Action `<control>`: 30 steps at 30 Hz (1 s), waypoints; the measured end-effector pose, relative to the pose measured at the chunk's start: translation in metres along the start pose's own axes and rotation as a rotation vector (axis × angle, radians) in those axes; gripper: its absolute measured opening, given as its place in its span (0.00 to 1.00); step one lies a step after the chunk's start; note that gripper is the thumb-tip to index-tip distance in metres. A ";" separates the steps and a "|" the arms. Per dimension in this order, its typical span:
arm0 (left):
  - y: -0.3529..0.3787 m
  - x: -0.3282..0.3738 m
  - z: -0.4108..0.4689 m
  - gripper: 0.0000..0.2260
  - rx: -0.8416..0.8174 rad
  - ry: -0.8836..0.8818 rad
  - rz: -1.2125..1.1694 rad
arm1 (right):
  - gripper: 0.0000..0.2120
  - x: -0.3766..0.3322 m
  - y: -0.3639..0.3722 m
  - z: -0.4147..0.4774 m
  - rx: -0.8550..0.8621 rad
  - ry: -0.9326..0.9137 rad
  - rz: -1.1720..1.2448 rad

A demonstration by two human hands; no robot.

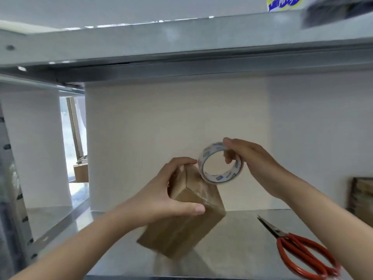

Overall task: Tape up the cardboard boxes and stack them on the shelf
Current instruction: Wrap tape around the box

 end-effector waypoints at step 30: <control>-0.013 0.003 -0.019 0.51 -0.062 -0.135 0.255 | 0.22 0.009 -0.012 -0.011 -0.123 0.066 -0.222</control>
Point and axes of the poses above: each hand's wrist, its own z-axis towards the middle knuckle, its own y-axis out of the palm, x = y × z, the point moved 3 cm from there along z, towards the middle knuckle, and after that the axes turned 9 degrees about -y, right-handed, at the moved point
